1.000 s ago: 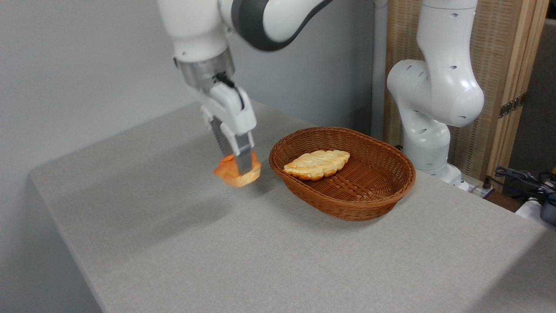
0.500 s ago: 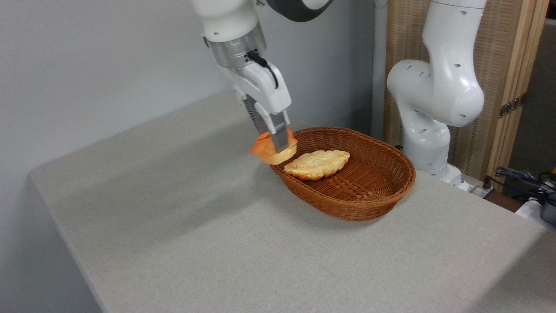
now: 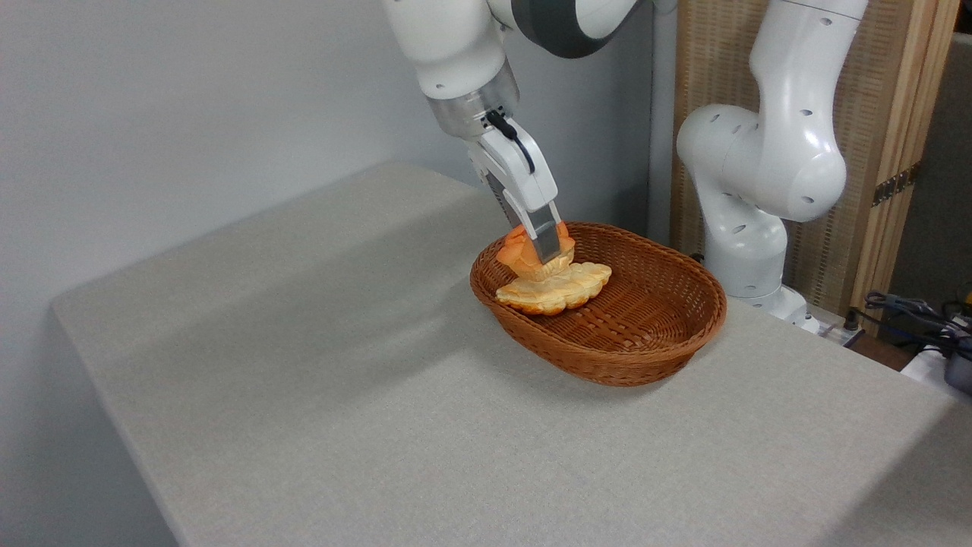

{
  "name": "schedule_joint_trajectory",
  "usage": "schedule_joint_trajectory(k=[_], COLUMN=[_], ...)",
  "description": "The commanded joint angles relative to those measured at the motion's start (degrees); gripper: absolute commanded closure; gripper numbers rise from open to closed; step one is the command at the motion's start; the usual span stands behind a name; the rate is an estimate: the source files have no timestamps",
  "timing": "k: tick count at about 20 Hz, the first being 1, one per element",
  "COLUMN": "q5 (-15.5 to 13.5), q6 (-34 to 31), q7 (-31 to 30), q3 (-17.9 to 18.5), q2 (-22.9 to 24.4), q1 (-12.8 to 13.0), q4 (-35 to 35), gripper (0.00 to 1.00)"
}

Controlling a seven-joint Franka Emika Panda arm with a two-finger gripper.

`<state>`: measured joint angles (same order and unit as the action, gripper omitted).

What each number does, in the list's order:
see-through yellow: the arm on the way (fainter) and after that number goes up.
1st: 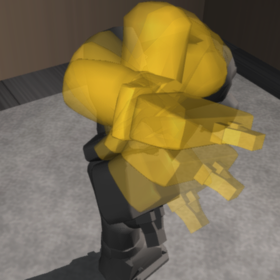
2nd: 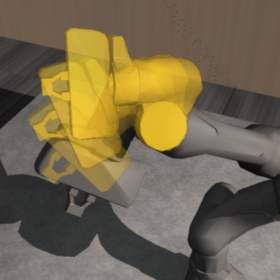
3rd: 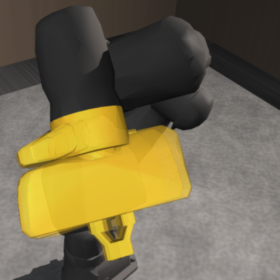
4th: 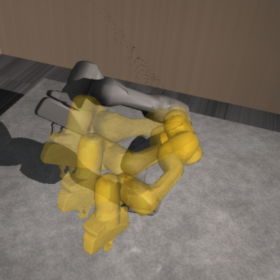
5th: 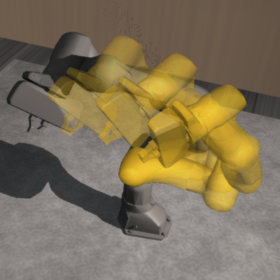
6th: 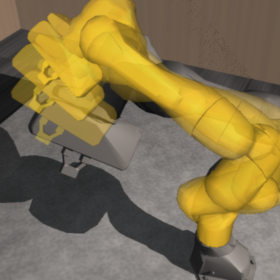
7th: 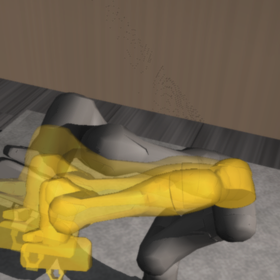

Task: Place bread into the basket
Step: 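Lower the roll into the basket onto the flat bread slice, then open the gripper and raise it away from the basket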

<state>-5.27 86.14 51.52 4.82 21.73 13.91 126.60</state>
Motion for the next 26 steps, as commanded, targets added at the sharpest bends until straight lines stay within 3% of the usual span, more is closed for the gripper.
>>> schedule_joint_trajectory(k=[1, 4, 15, 22, 24, 26], q5=[0.0, -0.01, -0.09, 0.17, 2.88, 3.51], q6=[-0.01, 0.17, 2.28, 2.63, 5.07, 8.32], q7=[0.86, 0.86, 0.78, 0.6, 0.25, -0.01], q3=[-0.25, -3.06, -3.33, -2.54, -2.45, -2.36], q2=[-0.45, -1.86, -3.45, -5.81, -8.18, -10.2], q1=[0.85, 0.85, 0.76, 0.15, 0.06, -0.03], q4=[1.1, 1.1, 0.23, -9.44, -11.81, -13.13], gripper=[0.0, 0.0, 0.0, 0.0, 0.0, 0.0])
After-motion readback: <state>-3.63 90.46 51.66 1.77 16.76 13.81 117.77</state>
